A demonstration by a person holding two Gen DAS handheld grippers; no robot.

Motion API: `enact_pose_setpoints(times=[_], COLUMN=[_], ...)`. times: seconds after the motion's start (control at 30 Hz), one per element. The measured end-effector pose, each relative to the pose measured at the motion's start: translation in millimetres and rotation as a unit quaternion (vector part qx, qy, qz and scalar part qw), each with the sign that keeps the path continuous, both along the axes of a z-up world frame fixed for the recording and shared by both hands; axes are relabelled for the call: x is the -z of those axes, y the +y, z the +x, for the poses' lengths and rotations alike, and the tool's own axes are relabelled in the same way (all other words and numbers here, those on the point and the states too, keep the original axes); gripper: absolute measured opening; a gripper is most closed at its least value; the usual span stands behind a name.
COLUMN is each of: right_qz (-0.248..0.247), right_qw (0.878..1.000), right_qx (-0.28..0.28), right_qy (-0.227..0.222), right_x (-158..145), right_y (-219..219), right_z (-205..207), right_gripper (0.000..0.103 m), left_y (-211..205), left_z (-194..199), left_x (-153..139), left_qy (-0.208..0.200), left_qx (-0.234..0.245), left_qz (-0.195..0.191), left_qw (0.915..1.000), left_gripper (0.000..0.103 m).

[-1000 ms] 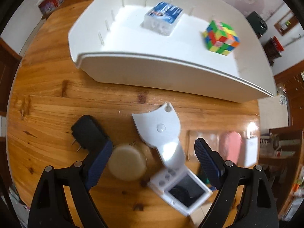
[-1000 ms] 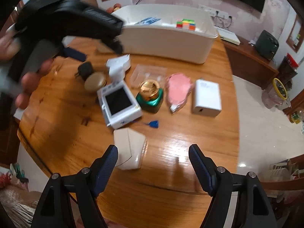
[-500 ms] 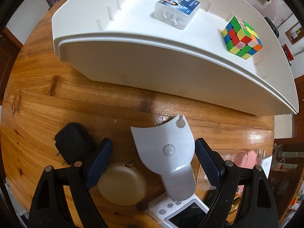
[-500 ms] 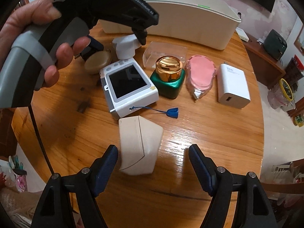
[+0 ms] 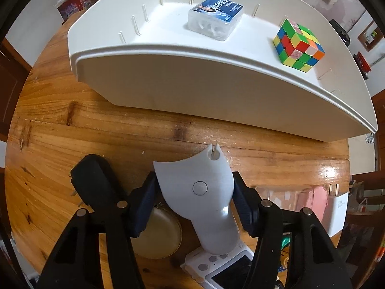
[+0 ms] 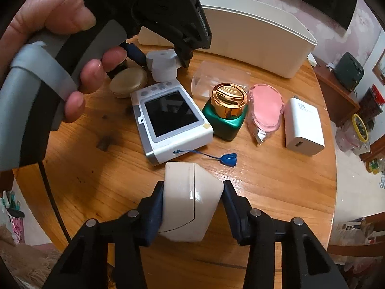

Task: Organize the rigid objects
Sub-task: 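Grasp the white plastic clip with the left tool while the right tool grasps the beige paper piece, then carry the clip and paper piece into the tray and open both tools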

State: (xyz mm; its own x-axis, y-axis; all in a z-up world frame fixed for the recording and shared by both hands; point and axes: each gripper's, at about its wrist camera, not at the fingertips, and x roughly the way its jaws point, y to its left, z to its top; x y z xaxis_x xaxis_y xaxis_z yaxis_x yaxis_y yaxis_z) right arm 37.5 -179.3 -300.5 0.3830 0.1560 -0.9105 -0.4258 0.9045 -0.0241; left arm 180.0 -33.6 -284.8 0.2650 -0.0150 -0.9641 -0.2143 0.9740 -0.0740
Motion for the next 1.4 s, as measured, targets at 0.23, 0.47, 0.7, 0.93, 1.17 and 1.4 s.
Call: enact_pose_setpoints(times=[0.23,0.47,0.7,0.93,1.17,1.4], right_qz=[0.004,0.027,0.051,0.067,0.077,0.078], right_qw=[1.0,0.999,0.996,0.99,0.98,0.973], right_qx=[0.002,0.006,0.014,0.017,0.018,0.031], right_qy=[-0.004,-0.036,-0.076,-0.12,-0.18,-0.216], right_x=[-7.0,-47.6,-101.8,-168.0,-247.9,-319.1], right_y=[-1.7,-6.0,-18.4,-19.2,-24.7,-23.7], right_z=[6.6,7.0,34.2,49.9,88.3,138.0], right_gripper=[0.047,0.047,0.047,0.047,0.047,0.047], left_y=[-15.8,-12.5,-3.1,3.9,10.5,21.7], left_z=[3.7,-7.2,-18.2,-11.4,0.2,24.6], left_x=[-21.6,-79.0,-148.2,-205.5,-265.4,-298.1], left_qy=[-0.008,-0.038,-0.091,-0.14,-0.194,-0.221], left_qx=[0.022,0.042,0.055,0.071,0.091,0.1], left_qz=[-0.004,-0.012,-0.016,-0.005,0.002,0.01], left_qw=[0.9997,0.9983,0.9942,0.9875,0.9767,0.9699], left_gripper=[0.063,0.063,0.063,0.063,0.063,0.063])
